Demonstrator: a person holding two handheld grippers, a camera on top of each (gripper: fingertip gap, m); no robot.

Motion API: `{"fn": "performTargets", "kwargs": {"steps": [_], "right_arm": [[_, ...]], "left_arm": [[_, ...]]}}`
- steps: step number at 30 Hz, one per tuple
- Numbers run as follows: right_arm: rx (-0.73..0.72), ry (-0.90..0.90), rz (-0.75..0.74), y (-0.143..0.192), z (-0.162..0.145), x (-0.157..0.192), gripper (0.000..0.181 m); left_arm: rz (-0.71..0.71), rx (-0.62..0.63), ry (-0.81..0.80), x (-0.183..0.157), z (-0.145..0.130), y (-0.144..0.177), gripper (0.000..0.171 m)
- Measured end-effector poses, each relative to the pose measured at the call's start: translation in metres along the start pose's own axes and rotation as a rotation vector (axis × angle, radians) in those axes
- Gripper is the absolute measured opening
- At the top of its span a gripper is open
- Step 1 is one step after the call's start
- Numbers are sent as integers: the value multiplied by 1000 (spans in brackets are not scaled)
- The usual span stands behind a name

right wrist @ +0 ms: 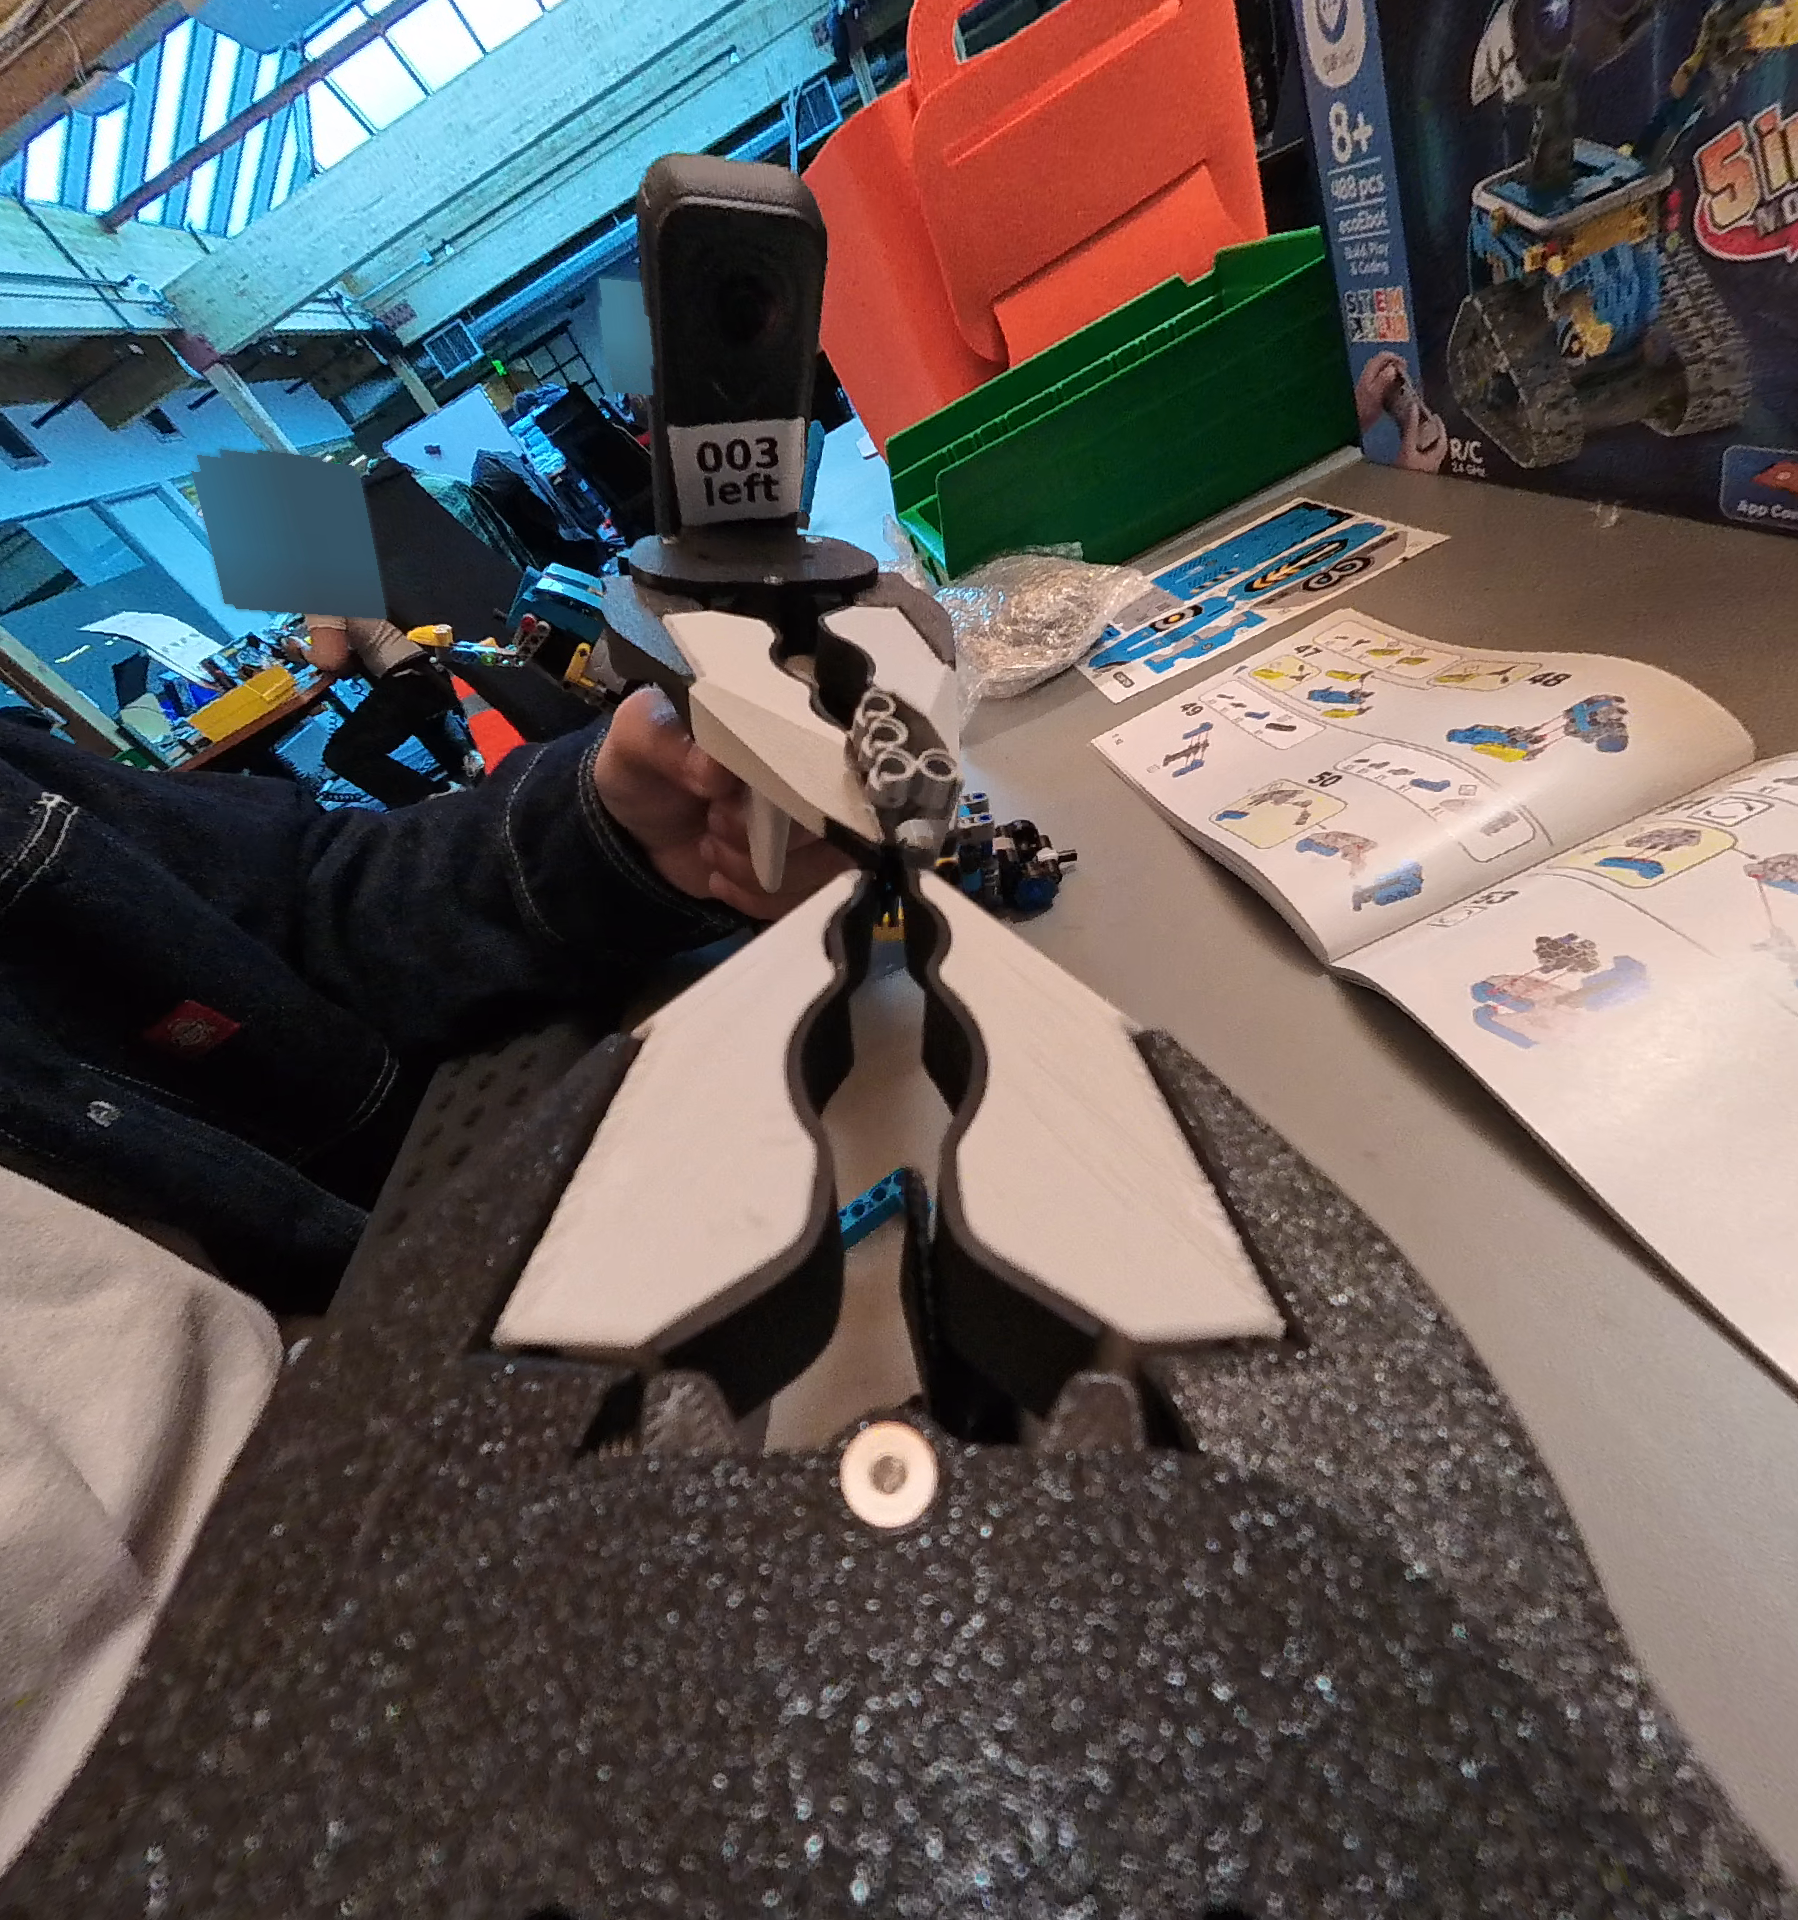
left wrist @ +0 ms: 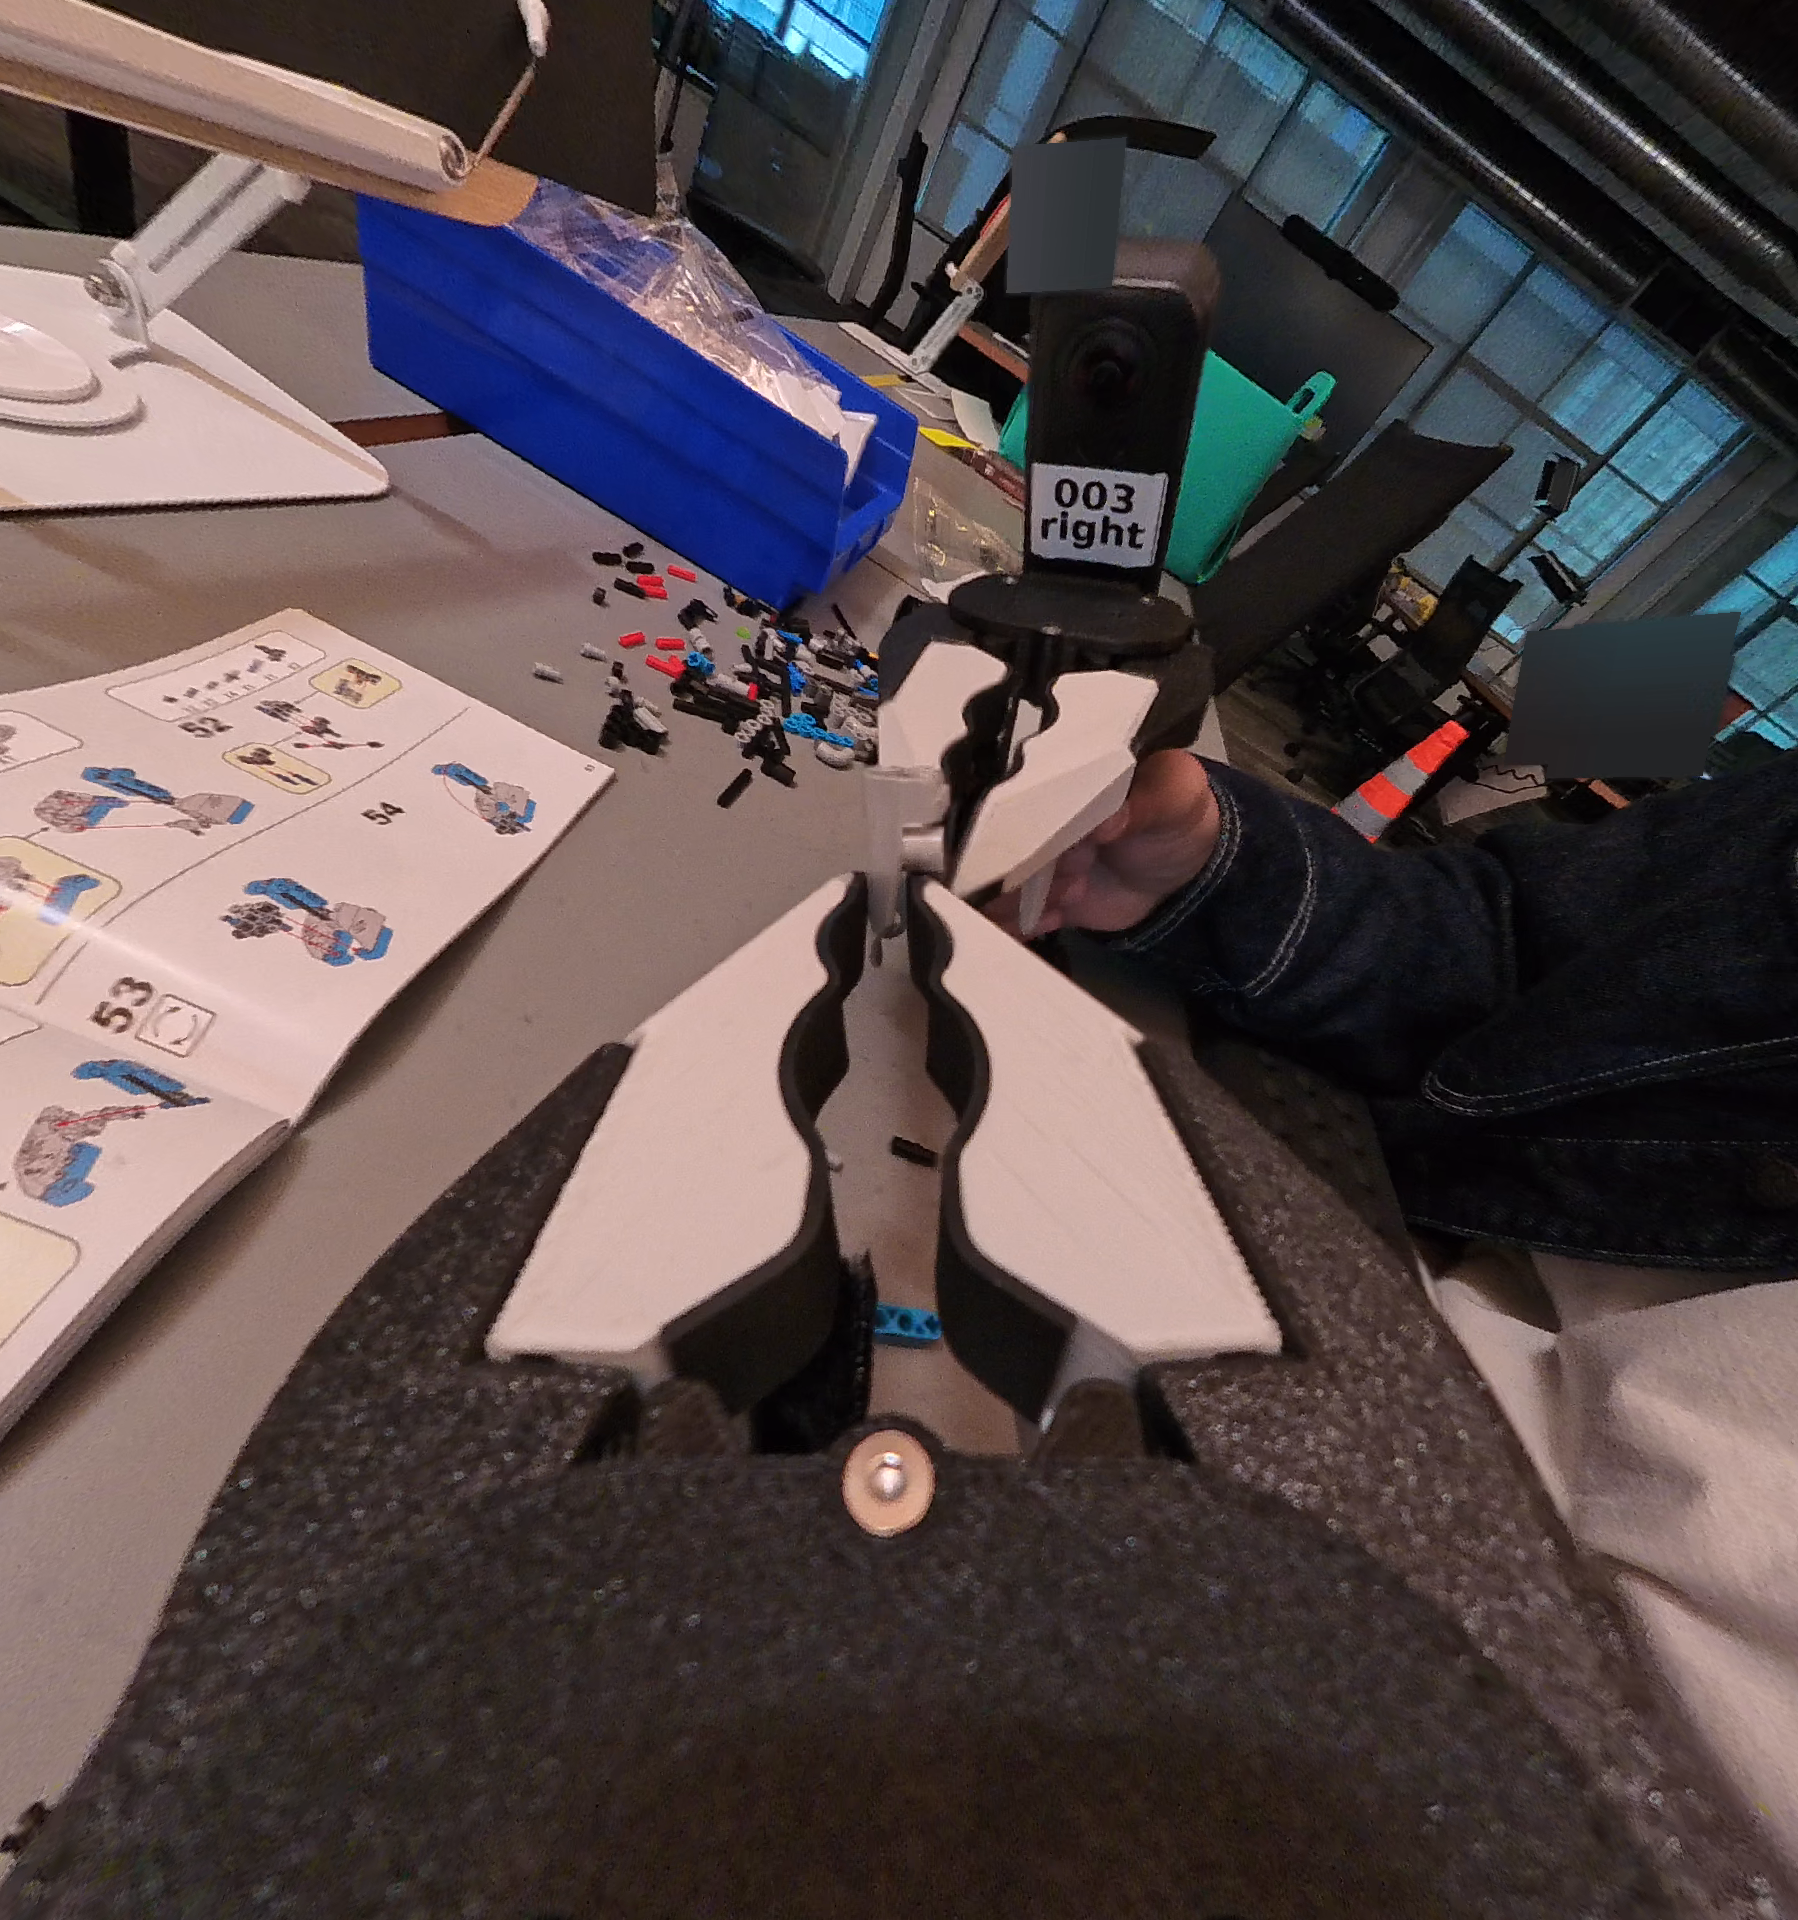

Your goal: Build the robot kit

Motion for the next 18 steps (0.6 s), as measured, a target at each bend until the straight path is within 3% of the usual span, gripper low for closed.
{"fn": "performTargets", "kwargs": {"steps": [5, 10, 18], "right_arm": [[20, -64, 31, -7, -6, -1, 4], [-100, -196, 87, -1, -3, -8, 4], [-115, -252, 95, -4, -6, -9, 4]], "left_arm": [[82, 7, -109, -4, -1, -2, 7], [224, -54, -272, -8, 7, 4, 7], [265, -40, -321, -13, 3, -4, 7]]}}
Point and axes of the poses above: each gripper's, where its closed fingertips meet, y back along the fingers, z out of its top, x = y × z across the jaws, the point moved 8 cm from there along y, back along the fingers, and after that the axes turned 8 degrees about z, right-handed, at the moved point
